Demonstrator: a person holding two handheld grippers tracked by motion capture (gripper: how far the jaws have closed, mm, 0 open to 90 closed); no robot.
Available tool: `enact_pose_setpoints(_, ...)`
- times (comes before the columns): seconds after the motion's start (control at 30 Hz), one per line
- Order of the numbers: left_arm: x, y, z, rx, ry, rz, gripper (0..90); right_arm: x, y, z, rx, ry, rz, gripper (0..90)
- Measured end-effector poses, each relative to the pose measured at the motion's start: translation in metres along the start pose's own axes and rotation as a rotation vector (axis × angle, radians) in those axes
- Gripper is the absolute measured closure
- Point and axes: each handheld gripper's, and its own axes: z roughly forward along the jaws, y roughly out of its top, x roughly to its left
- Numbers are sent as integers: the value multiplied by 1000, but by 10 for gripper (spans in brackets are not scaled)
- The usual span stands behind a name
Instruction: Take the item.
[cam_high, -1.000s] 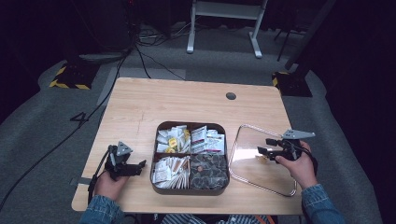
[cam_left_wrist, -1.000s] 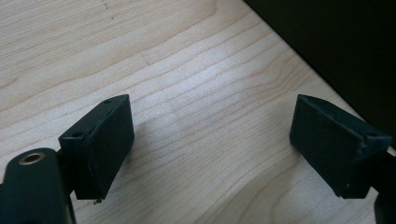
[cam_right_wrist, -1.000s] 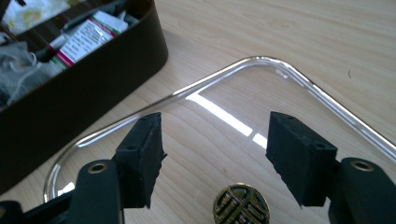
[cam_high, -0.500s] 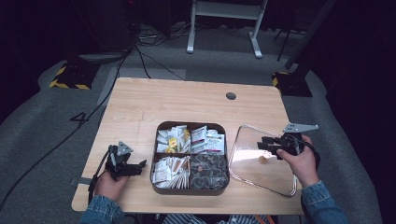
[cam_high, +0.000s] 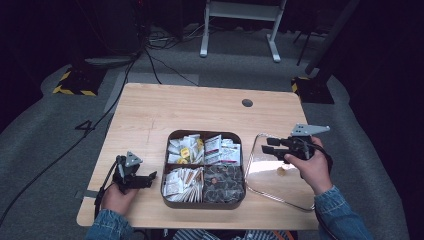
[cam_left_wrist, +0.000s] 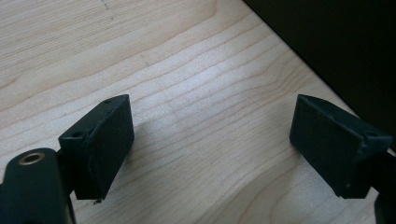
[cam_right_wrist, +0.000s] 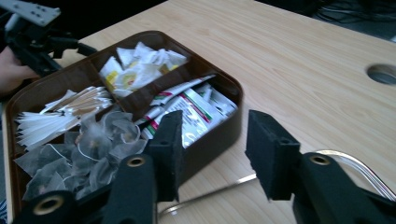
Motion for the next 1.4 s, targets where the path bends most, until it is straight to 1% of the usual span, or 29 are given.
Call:
enact_pose_setpoints(0.03,0,0,0,0,0,0,141,1,2,4,2,7,-15,578)
enact_pose_setpoints(0.13,0,0,0,0,-4,3,141,8,8,16,3,1,-64,574)
enact_pose_setpoints(0.17,0,-1,0,-1,-6,2,141,10,10,19,1,8,-72,564)
enact_pose_setpoints(0.2,0,-1,0,0,-7,3,141,11,11,23,10,9,-80,562)
enact_pose_setpoints(0.27,-1,-1,-1,0,-7,3,141,13,14,31,9,4,-115,553)
enact_pose_setpoints(0.3,-1,-1,-1,0,-6,2,141,14,16,35,9,7,-120,553)
enact_pose_setpoints(0.37,-1,-1,-1,-1,-6,2,141,16,18,43,36,19,-95,553)
enact_pose_setpoints(0.43,-1,-1,-1,-1,-6,2,141,17,20,49,44,13,-106,540)
enact_pose_setpoints(0.47,-1,-1,-1,-1,-6,2,141,17,20,51,54,11,-100,532)
enact_pose_setpoints(0.57,-1,-1,-1,-1,-8,5,141,19,21,60,70,24,-64,535)
enact_pose_setpoints(0.6,-1,-1,-1,-1,-8,5,141,20,21,63,80,28,-47,535)
enact_pose_setpoints(0.63,-1,-1,-1,0,-10,5,141,22,21,67,91,34,-41,537)
enact_pose_setpoints(0.7,0,-1,0,0,-10,7,141,24,22,73,100,43,-46,549)
enact_pose_setpoints(0.8,0,0,0,1,-11,8,141,29,22,83,123,50,-66,553)
enact_pose_setpoints(0.87,0,0,0,0,-11,8,141,31,22,86,129,48,-71,552)
enact_pose_setpoints(0.9,0,0,0,0,-11,8,141,35,21,94,135,53,-75,546)
enact_pose_setpoints(1.03,0,0,0,0,-11,9,141,39,19,107,150,63,-72,544)
enact_pose_setpoints(1.13,0,0,0,0,-11,9,142,40,17,116,177,69,-67,540)
enact_pose_setpoints(1.17,0,0,0,0,-11,9,141,40,17,120,193,74,-68,535)
enact_pose_setpoints(1.3,0,0,0,0,-11,9,141,44,15,128,221,81,-66,534)
enact_pose_setpoints(1.4,0,0,0,0,-12,9,141,45,14,132,231,81,-51,529)
